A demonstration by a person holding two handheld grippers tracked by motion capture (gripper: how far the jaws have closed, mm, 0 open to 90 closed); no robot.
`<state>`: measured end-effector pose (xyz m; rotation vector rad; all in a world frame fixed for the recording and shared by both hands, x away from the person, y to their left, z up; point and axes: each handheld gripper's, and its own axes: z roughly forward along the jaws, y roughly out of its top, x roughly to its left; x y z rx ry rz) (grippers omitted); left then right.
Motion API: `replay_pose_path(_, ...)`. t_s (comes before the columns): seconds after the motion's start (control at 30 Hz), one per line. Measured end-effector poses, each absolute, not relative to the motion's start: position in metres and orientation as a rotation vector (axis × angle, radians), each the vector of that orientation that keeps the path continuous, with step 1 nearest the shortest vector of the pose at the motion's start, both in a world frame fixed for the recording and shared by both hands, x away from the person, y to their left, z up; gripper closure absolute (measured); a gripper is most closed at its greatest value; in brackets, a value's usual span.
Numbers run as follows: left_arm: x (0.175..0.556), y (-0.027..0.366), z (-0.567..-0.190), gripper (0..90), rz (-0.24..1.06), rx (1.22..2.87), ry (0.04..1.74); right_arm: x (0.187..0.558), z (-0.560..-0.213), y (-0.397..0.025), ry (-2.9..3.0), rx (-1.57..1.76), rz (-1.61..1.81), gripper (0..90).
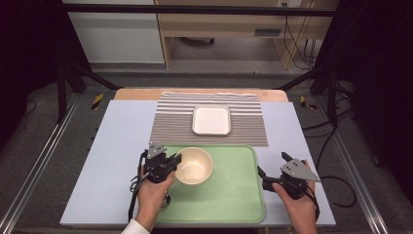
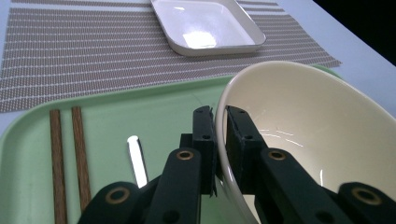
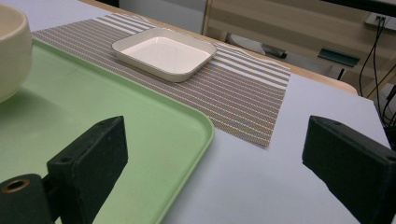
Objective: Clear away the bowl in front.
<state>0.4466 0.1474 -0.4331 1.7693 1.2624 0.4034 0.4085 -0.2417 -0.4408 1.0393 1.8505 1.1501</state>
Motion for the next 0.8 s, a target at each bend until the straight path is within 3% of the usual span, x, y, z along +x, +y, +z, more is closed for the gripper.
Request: replay_pose_path(0.8, 0.441, 0.158, -0.448, 82.1, 0.358, 1.797, 1.301, 0.408, -0.441, -0.241, 1.852, 1.039, 1.149, 6.9)
